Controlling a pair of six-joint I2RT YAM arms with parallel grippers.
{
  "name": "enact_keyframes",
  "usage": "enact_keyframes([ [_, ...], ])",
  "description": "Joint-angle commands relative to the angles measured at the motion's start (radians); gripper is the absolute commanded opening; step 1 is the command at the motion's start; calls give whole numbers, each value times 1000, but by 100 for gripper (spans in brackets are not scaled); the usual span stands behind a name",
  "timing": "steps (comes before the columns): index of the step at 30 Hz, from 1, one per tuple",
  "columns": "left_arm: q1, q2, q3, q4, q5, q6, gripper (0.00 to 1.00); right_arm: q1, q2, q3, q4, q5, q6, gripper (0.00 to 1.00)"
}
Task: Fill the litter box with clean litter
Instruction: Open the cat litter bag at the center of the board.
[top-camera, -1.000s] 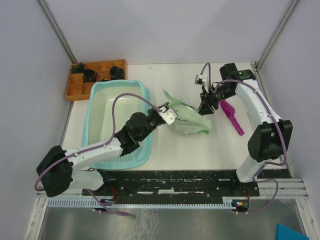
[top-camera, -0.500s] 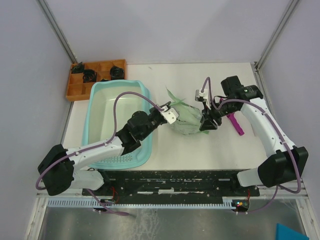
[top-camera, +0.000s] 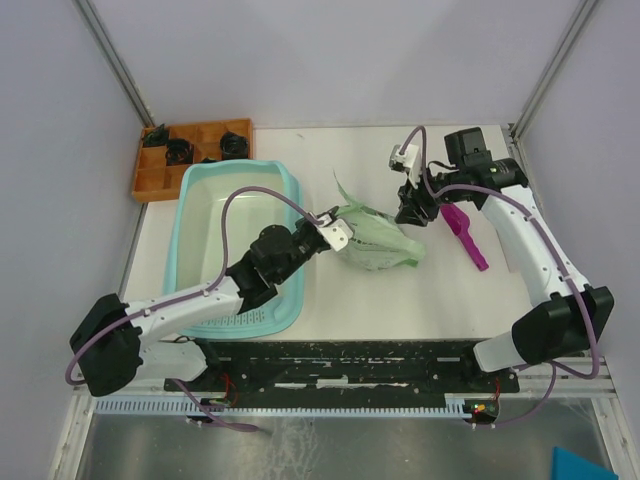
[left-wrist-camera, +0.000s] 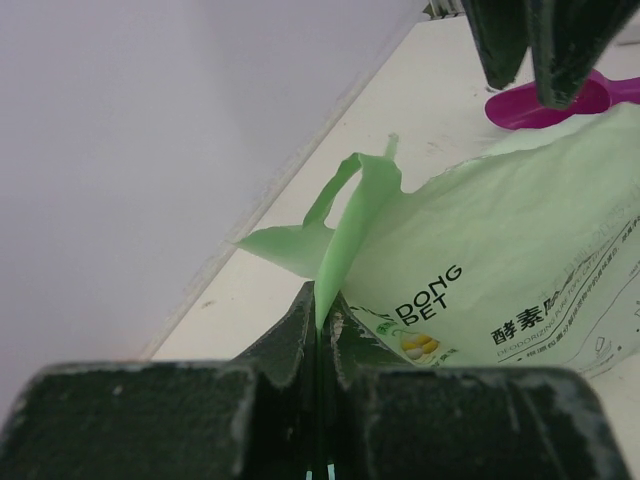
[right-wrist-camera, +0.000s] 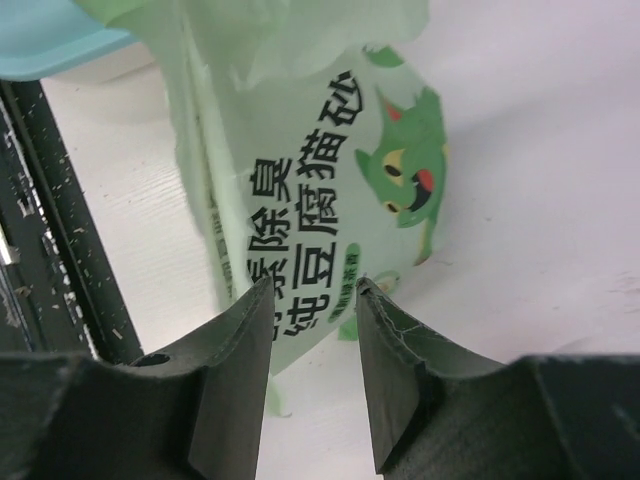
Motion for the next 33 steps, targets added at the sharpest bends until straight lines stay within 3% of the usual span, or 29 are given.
enact_keyframes([
  [1, -2, -81, 3, 121, -9, -31, 3, -1, -22, 68, 78, 40, 45, 46],
  [14, -2, -83, 6, 119, 11, -39, 3, 0, 71, 93, -100, -108, -87, 47],
  [33, -2, -71, 5, 116, 12, -48, 3, -1, -8, 37, -78, -83, -89, 47],
])
